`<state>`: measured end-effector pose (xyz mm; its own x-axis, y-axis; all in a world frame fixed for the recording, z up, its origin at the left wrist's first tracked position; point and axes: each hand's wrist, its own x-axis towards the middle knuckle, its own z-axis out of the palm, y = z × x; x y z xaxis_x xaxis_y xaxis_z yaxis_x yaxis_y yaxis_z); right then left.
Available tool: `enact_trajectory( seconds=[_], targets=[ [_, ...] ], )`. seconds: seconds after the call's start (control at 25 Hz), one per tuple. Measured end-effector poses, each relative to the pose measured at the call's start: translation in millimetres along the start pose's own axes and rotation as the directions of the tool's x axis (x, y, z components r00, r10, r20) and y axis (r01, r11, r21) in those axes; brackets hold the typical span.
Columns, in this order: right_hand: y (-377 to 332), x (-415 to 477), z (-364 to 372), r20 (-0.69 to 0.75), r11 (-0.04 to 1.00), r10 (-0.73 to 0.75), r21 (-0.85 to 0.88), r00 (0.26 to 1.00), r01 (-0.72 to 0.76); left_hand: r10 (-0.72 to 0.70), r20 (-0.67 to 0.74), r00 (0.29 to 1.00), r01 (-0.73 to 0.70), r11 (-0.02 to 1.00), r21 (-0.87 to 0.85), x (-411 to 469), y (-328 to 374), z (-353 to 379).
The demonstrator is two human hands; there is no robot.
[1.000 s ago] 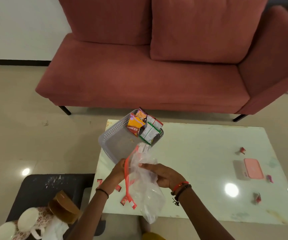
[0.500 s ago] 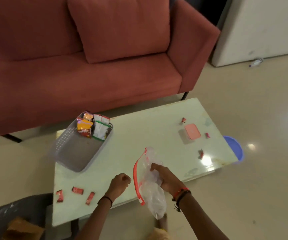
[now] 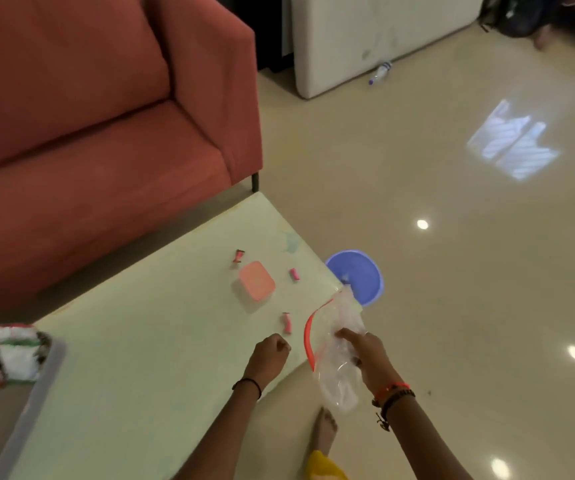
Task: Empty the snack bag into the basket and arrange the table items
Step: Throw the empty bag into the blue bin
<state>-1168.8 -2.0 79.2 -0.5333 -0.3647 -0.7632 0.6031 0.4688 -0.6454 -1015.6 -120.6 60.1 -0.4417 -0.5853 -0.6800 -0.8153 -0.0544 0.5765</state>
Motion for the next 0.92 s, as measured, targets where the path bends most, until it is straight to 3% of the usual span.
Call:
enact_trajectory(
  seconds=[0.28,0.6,0.72,0.84,0.92],
  targets=[
    [-78.4,109.2,-108.9,-0.202,0.992,-0.038,0.107,0.979,0.060,0.097,0.013,0.995,-0.098,0.980,0.175,110.1,102.4,69.7],
    [-94.4,268.9,-96.0,-0.350,0.960,-0.241,0.048,0.905,0.274,0.322,0.017,0.947,-0.306,0.879,0.367,260.8,161.7,103.9],
    [-70.5,325.0,-80.6,-0.331,0.956,-0.270,0.018,0.904,0.292,0.384,0.089,0.919,-0.370,0.763,0.530,312.2,170.8,120.6],
    [-38.4,368.3,-71.6,-0.219,0.969,-0.245,-0.023,0.944,0.246,0.362,0.176,0.915,-0.376,0.611,0.697,355.1,167.5,138.5],
    [-17.2,390.1,-69.9,-0.122,0.967,-0.207,-0.178,0.971,0.184,0.303,0.253,0.919,-0.384,0.542,0.748,376.1,163.0,148.0]
  ],
)
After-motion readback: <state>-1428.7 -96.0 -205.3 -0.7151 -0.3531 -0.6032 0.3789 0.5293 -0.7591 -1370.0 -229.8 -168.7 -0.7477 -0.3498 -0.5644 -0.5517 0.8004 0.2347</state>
